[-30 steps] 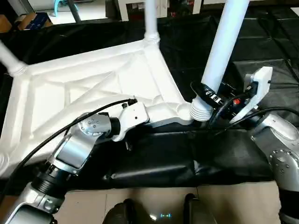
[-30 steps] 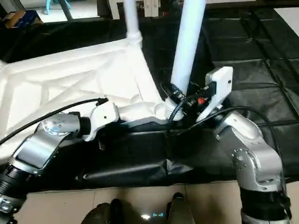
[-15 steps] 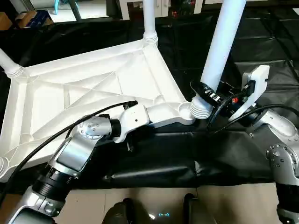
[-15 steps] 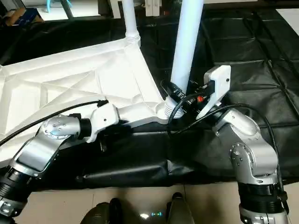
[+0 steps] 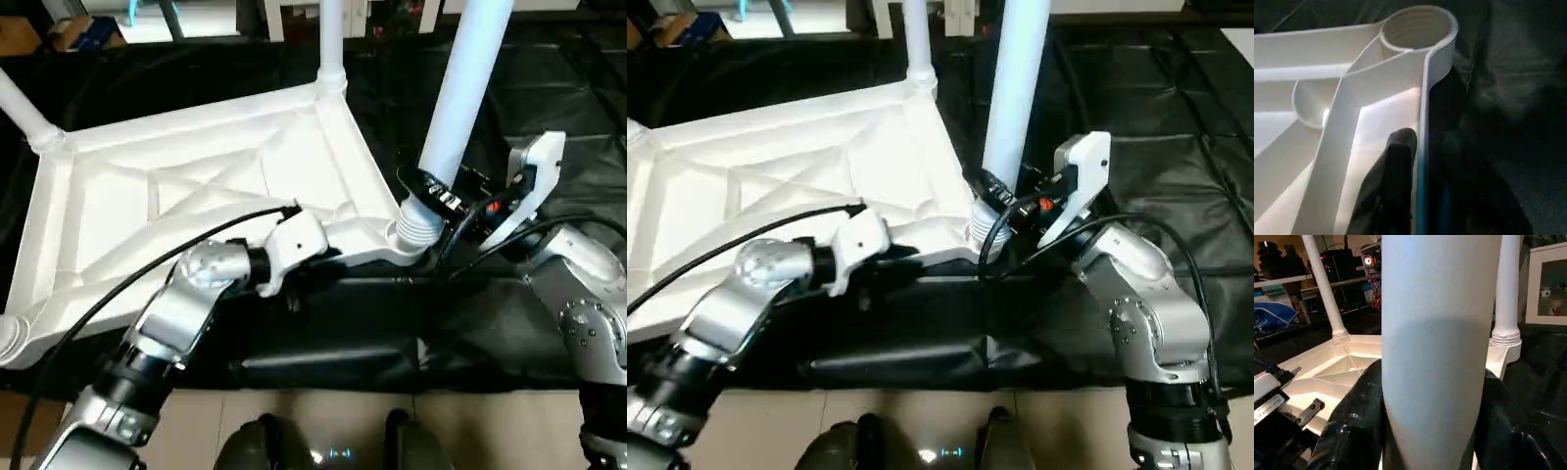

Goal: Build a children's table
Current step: Insert table leg to table base

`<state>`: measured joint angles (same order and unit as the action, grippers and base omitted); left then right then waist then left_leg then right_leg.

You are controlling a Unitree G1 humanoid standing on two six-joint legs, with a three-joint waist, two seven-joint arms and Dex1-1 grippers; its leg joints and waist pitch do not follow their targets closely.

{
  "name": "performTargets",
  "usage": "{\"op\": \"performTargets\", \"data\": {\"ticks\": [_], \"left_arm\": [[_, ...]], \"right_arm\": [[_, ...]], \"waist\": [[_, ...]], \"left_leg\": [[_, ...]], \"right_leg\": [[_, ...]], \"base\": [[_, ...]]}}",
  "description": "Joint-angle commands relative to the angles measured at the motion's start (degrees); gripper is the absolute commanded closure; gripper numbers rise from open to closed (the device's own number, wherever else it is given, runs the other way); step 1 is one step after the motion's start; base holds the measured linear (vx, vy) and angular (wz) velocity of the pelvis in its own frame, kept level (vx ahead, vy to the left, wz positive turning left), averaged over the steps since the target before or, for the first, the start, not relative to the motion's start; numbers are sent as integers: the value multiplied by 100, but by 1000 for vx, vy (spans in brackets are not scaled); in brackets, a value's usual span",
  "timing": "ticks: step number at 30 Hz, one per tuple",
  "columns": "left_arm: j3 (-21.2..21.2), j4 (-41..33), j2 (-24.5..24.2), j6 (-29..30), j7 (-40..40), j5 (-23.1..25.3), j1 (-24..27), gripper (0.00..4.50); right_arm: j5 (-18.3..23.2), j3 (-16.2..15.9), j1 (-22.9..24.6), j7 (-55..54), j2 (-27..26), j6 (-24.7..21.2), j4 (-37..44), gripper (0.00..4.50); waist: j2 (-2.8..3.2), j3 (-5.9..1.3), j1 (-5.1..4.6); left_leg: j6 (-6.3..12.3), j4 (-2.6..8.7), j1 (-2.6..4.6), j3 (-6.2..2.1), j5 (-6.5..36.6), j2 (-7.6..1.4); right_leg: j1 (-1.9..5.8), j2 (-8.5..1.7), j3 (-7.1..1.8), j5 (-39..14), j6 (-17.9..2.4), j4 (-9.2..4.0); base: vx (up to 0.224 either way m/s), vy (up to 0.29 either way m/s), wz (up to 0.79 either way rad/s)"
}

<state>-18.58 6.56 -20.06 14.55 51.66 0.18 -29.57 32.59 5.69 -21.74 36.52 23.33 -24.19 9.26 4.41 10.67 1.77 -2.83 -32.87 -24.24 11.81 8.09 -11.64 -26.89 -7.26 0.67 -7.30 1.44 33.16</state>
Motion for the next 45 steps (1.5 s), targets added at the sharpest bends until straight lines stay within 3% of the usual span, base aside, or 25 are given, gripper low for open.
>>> {"op": "performTargets", "data": {"ticks": [1,6,12,17,20,27,32,35,36,38,45], "left_arm": [[-82,102,-28,-94,9,47,-24,323],[-212,401,-25,-337,-11,306,-125,323],[-326,679,-162,-398,-154,554,-218,323],[-291,852,-111,-471,-142,557,-257,359],[-326,851,-126,-454,-66,553,-249,376],[-419,806,-220,-386,110,541,-227,435],[-423,671,-285,-239,283,480,-202,446],[-422,613,-309,-193,321,461,-189,446],[-424,518,-352,-146,403,412,-163,446],[-414,315,-426,-61,533,315,-98,446],[-410,12,-480,60,711,173,42,446]], "right_arm": [[-9,-1,13,46,23,67,87,264],[-25,23,29,58,34,51,110,264],[-13,91,62,54,37,86,71,264],[190,276,-19,-38,-101,32,-83,264],[415,429,-106,-139,-200,-108,-164,264],[1008,669,-256,-181,-70,-984,-349,264],[1671,880,-382,-291,154,-2037,-498,264],[1884,984,-421,-341,181,-2280,-563,264],[2166,1147,-482,-446,185,-2557,-680,264],[2788,1521,-650,-712,149,-3039,-932,264],[3689,1969,-862,-1083,129,-3666,-1260,264]], "waist": [[-134,-577,3],[-129,-578,6],[-140,-554,1],[-147,-505,-23],[-150,-498,-27],[-144,-500,-18],[-157,-492,-16],[-158,-510,-8],[-197,-497,-15],[-193,-485,-11],[-201,-449,3]], "left_leg": [[798,279,174,15,570,32],[802,277,179,13,584,31],[710,293,179,9,811,26],[519,333,177,3,1216,36],[470,349,175,-8,1286,36],[473,351,181,-12,1117,39],[513,344,166,-15,903,49],[598,327,171,-3,733,43],[619,330,169,4,719,48],[650,331,174,7,692,45],[559,357,191,23,725,31]], "right_leg": [[410,106,3,-508,-1451,-213],[412,107,6,-495,-1449,-219],[402,97,6,-829,-1378,-250],[363,78,11,-1640,-1139,-344],[353,77,15,-1814,-1059,-364],[345,98,15,-1531,-1148,-343],[377,96,13,-1235,-1262,-310],[376,96,10,-970,-1346,-284],[376,100,7,-956,-1362,-293],[370,96,5,-991,-1416,-295],[352,88,4,-1141,-1348,-305]], "base": [[0,0,0],[0,0,0],[0,0,0],[0,0,0],[0,0,0],[0,0,0],[0,0,0],[0,0,0],[0,0,0],[0,0,0],[0,0,0]]}}
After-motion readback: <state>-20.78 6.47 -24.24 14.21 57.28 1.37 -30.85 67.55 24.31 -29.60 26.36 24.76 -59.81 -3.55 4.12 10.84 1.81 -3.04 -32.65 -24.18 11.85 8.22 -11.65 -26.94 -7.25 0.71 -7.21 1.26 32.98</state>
